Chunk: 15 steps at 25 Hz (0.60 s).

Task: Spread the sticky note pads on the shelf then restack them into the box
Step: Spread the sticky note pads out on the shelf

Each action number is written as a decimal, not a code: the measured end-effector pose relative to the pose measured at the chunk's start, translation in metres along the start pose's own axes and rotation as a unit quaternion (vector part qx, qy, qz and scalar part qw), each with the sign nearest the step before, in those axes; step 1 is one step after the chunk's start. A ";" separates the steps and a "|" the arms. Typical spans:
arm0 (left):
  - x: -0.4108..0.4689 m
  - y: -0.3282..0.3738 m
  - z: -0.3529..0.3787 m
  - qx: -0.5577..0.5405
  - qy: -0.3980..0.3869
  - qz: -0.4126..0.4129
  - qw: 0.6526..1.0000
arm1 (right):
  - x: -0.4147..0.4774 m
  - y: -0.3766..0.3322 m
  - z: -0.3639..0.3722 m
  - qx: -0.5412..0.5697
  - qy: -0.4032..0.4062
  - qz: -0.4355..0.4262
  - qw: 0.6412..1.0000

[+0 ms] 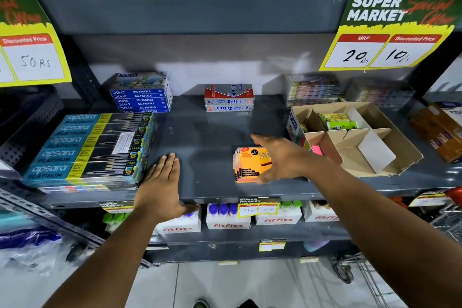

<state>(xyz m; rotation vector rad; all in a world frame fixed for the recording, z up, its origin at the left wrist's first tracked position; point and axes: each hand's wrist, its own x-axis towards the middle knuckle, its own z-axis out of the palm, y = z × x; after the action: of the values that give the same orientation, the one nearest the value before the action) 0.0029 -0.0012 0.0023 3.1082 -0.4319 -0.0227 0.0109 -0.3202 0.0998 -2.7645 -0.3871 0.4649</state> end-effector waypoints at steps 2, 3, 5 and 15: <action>0.002 -0.004 -0.001 -0.006 -0.010 0.010 1.000 | 0.002 0.002 0.001 -0.001 -0.010 -0.002 1.000; 0.002 -0.005 -0.001 -0.005 -0.014 0.017 1.000 | 0.003 0.003 0.002 -0.006 -0.010 -0.004 1.000; 0.001 -0.005 -0.001 0.004 -0.010 0.021 1.000 | 0.004 0.003 0.004 -0.014 -0.002 -0.013 1.000; 0.001 -0.003 0.000 -0.002 0.000 0.002 1.000 | 0.026 -0.067 0.002 -0.094 0.079 -0.103 0.987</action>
<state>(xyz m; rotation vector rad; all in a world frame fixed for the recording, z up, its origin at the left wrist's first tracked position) 0.0043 0.0010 0.0028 3.1040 -0.4381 -0.0234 0.0197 -0.2504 0.1144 -2.8718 -0.7017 0.1655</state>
